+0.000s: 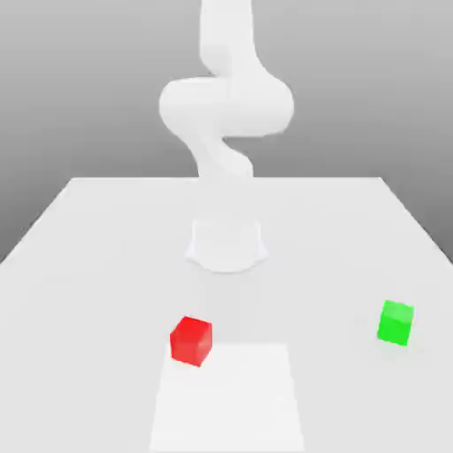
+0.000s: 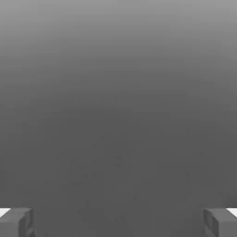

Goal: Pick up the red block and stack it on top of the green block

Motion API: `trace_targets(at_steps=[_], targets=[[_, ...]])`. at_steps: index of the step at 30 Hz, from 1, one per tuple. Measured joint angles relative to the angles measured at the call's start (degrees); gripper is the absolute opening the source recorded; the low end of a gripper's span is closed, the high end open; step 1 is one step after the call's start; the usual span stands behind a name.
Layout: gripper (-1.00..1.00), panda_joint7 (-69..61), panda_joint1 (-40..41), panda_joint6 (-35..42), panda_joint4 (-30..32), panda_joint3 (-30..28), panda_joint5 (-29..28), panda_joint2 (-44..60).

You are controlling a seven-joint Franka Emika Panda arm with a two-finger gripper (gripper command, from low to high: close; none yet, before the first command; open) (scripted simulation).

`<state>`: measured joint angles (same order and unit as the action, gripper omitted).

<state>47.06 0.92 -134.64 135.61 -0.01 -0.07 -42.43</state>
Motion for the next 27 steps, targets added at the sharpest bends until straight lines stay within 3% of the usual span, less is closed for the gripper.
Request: trace_targets(at_steps=[16,23,24,27], targets=[[0.0,10.16,7.05,-23.47,30.11,-0.61,-0.41,29.3],[0.0,10.7,8.14,-39.99,31.51,-0.5,0.74,49.88],[-1.0,10.64,8.29,-41.52,31.28,-0.33,0.82,51.67],[-1.0,10.71,8.3,-41.54,31.28,-0.33,0.76,51.67]])
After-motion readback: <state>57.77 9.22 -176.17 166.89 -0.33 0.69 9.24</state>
